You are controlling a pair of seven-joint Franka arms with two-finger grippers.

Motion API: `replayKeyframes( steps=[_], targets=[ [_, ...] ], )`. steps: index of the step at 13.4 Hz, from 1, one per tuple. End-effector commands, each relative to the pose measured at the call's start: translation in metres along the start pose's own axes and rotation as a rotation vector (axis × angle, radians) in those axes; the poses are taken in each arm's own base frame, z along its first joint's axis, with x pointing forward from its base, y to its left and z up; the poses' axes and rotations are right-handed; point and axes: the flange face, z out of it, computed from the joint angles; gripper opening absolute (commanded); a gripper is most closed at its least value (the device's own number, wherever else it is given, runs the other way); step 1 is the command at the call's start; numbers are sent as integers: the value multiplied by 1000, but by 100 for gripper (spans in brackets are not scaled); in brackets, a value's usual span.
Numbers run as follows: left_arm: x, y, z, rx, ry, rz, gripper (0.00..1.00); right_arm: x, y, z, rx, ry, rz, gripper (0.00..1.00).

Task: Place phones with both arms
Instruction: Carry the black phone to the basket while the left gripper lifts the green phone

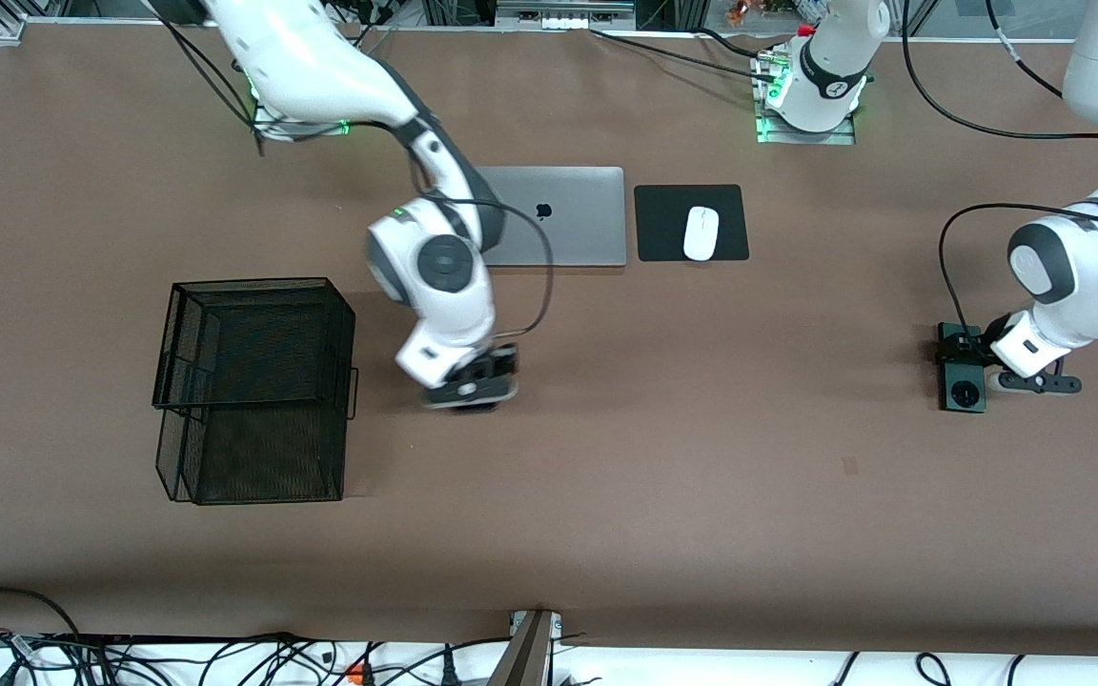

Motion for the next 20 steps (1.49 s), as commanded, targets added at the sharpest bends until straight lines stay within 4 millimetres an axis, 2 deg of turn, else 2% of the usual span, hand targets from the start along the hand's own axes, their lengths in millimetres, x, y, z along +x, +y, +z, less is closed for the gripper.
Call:
replayKeyframes(
  steps=[1, 3, 4, 6, 7, 8, 9, 11, 13, 14, 16, 17, 18, 19, 20],
  targets=[
    [19, 2, -19, -30, -18, -12, 0, 24, 95, -80, -93, -10, 68, 0],
    [29, 8, -29, -35, -30, -13, 0, 28, 158, -106, -132, -89, 77, 0],
    [40, 26, -34, -34, -35, -7, 0, 24, 191, -111, -131, -152, 79, 0],
    [64, 79, -41, -26, -25, 16, 0, 6, 268, -103, -69, -228, 35, 0],
    [77, 110, -46, -19, -14, 17, 0, -6, 297, -93, -27, -237, 24, 0],
    [86, 142, -47, -16, -12, 10, 0, -22, 317, -80, -9, -230, 0, 0],
    [90, 172, -48, -14, -18, 4, 0, -40, 328, -66, 6, -222, -3, 0],
    [99, 246, -52, -8, -12, -55, 0, -72, 338, -37, 23, -174, 10, 0],
    [104, 321, -56, -3, -3, -131, 0, -82, 340, -21, 21, -166, 5, 0],
    [105, 367, -55, -3, 3, -153, 0, -85, 344, -17, 19, -174, 11, 0],
    [98, 435, -54, -1, 5, -171, 0, -85, 348, -14, 14, -174, 21, 0],
    [95, 467, -57, -5, 17, -181, 0, -84, 350, -13, 12, -162, 24, 4],
    [88, 506, -53, -9, 24, -195, 0, -83, 353, -12, 8, -155, 31, 21],
    [82, 543, -51, -14, 34, -210, 0, -80, 355, -10, 5, -145, 36, 51],
    [73, 583, -47, -21, 45, -214, 0, -77, 356, -11, 4, -119, 44, 74]
  ],
)
